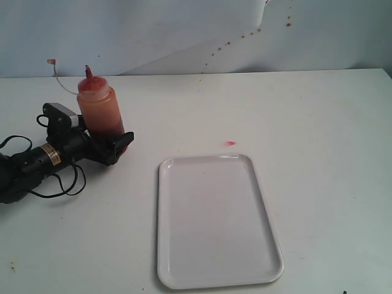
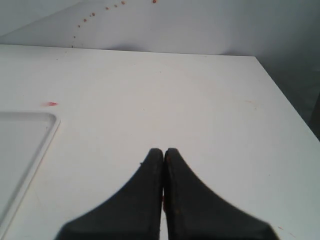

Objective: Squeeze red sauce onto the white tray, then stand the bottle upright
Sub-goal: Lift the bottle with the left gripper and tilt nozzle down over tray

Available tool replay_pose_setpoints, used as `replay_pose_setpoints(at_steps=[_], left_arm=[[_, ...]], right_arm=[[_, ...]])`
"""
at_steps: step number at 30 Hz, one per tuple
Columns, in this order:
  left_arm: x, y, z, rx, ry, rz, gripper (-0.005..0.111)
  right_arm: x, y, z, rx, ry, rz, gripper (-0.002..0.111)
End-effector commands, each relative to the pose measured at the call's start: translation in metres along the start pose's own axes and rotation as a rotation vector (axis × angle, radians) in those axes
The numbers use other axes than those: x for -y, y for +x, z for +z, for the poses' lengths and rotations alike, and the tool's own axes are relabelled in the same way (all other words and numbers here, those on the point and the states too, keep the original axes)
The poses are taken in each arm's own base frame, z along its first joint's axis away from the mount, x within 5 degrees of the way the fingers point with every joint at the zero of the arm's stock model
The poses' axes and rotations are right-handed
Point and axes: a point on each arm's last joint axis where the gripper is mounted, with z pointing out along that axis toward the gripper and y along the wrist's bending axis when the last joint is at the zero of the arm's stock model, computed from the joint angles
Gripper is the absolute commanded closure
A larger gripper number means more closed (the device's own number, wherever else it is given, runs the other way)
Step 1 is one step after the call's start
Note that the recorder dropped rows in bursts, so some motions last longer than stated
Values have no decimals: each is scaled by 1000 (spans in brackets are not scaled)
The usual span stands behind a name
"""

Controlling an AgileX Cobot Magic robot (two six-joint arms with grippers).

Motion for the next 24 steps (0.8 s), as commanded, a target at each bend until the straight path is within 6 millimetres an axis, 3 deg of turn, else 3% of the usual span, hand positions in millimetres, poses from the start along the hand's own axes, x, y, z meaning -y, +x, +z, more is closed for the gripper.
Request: replay_pose_setpoints(at_steps=[1,22,24], left_arm=[[3,1,4,3,10,-7,2],[0,2,5,-3,-34,-45,2],[0,2,5,-3,-34,-45,9]], right_arm=[[0,1,0,5,6,6,108],[0,1,0,5,6,6,108],[0,1,0,5,6,6,108]])
